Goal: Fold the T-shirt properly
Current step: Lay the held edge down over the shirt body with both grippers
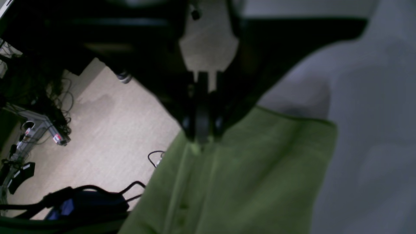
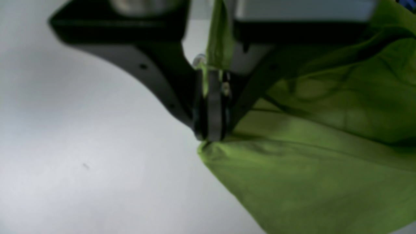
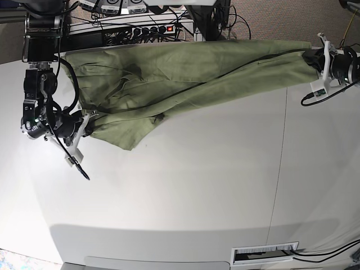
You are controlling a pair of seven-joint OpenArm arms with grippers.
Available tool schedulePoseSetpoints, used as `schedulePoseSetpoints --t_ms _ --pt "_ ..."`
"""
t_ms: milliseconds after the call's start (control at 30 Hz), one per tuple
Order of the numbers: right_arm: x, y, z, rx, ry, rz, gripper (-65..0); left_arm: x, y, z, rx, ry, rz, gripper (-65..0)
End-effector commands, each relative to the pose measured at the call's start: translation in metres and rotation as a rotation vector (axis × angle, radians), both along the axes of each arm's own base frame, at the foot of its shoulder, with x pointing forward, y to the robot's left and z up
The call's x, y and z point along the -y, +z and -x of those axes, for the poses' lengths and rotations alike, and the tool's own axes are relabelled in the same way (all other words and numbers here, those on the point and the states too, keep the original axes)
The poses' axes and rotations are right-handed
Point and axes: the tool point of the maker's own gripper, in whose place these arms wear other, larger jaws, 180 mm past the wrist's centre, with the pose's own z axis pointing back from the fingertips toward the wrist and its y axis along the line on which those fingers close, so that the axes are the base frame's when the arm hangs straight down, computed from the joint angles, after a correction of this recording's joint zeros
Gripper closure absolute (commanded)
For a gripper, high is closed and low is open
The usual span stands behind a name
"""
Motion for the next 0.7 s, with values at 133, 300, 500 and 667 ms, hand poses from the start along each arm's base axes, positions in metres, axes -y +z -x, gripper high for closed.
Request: schedulePoseSetpoints --t_ms 133,300,500,667 --pt "0.007 0.004 0.002 0.007 -0.003 0.014 0.0 -0.005 0.009 -0.008 0.019 -0.001 -0.007 0.0" --pt "-0.002 0.017 -0.013 0.087 0.003 -0.038 -16.5 -0.005 0.009 -0.009 0.027 -0.003 -0.012 0.0" --pt "-0.014 0.036 -0.037 0.189 0.008 -0.083 -19.2 -0.01 0.006 -0.02 0.1 -0.017 -0.042 -8.6" --pt "-0.026 0.048 -0.055 0.281 0.011 -0.107 -19.2 -0.01 0.007 -0.022 0.111 -0.016 -0.04 -17.6"
